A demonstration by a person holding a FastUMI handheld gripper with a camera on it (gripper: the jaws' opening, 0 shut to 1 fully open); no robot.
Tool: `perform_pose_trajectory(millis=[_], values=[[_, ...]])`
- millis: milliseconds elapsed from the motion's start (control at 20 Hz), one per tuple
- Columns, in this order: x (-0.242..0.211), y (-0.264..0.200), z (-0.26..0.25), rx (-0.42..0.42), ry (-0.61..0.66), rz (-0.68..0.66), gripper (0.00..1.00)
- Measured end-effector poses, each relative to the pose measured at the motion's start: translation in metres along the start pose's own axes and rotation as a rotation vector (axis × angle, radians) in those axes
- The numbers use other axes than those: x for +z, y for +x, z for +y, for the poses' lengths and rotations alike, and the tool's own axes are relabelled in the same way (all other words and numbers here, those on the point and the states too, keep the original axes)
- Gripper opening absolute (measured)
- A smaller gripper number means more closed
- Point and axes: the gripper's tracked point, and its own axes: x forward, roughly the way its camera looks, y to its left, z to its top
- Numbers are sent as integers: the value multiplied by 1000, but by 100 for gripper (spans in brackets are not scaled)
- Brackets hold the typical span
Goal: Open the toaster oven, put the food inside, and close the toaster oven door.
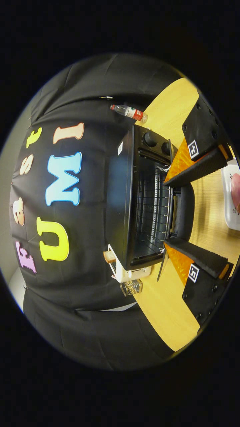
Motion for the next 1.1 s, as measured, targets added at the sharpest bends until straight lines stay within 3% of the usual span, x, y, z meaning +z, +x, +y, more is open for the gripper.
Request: perform_pose_trajectory(millis=[700,1100], values=[[-69,-24,7,32,-18,177,97],[-71,-61,8,95,31,228,97]])
